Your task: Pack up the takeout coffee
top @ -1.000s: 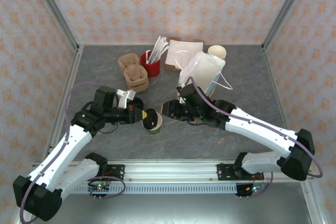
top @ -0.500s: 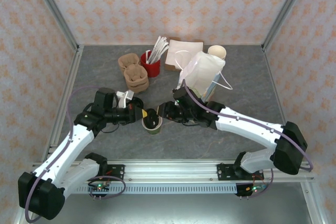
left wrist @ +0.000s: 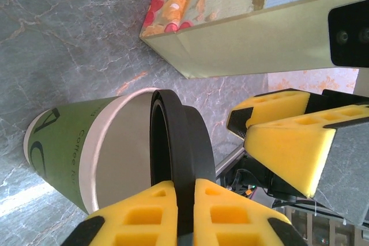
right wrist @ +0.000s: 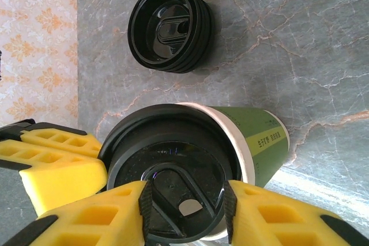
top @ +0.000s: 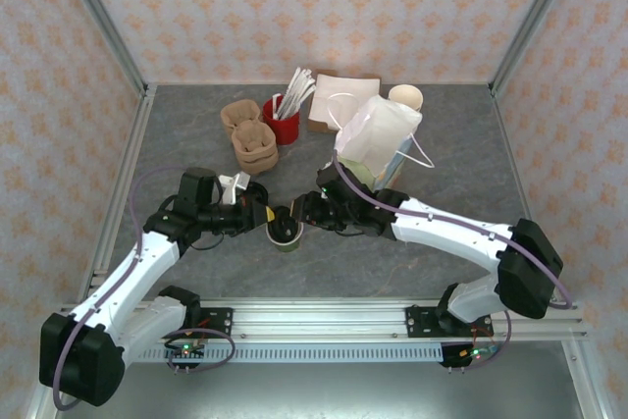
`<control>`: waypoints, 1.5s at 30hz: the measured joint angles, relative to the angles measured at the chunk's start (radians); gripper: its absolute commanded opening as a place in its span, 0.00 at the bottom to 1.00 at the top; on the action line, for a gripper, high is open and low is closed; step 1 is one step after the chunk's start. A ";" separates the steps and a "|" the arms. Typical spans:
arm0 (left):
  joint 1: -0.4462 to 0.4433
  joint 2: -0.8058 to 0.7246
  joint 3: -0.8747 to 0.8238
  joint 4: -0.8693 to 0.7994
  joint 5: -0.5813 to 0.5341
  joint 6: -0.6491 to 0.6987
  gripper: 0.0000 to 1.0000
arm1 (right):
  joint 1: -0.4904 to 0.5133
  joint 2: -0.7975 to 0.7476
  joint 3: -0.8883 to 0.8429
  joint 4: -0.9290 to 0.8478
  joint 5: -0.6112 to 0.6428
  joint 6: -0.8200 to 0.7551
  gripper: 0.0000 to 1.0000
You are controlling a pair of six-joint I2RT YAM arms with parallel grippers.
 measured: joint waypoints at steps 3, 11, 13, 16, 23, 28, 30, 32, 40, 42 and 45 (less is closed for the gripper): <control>0.005 0.008 0.000 0.000 0.002 0.001 0.18 | 0.000 0.005 0.000 0.004 0.000 0.000 0.41; 0.006 0.010 -0.025 0.004 -0.003 -0.004 0.30 | 0.000 0.018 0.000 0.005 0.001 0.000 0.42; 0.006 0.008 -0.037 0.008 -0.004 -0.015 0.32 | 0.000 0.022 0.000 0.005 0.001 0.000 0.42; 0.006 0.002 -0.049 0.009 -0.004 -0.025 0.33 | 0.000 0.025 0.000 0.005 0.001 0.000 0.42; 0.006 -0.003 -0.051 0.029 -0.004 -0.031 0.36 | 0.000 0.026 0.000 0.005 0.002 0.000 0.43; 0.006 -0.003 -0.056 0.054 -0.003 -0.045 0.38 | 0.000 0.026 0.000 0.005 0.005 0.000 0.46; 0.006 -0.003 -0.057 0.054 -0.003 -0.048 0.38 | 0.000 0.026 0.000 0.005 0.005 0.000 0.46; 0.006 -0.003 -0.057 0.055 -0.003 -0.048 0.39 | 0.000 0.026 0.000 0.005 0.008 0.000 0.47; 0.006 0.002 -0.057 0.056 -0.003 -0.048 0.42 | 0.000 0.026 0.000 0.003 0.016 0.000 0.52; 0.006 0.010 -0.057 0.056 -0.003 -0.048 0.42 | 0.000 0.025 0.000 -0.003 0.019 0.000 0.52; 0.003 0.022 -0.057 0.056 -0.004 -0.048 0.42 | 0.000 0.025 0.000 -0.014 0.027 0.000 0.53</control>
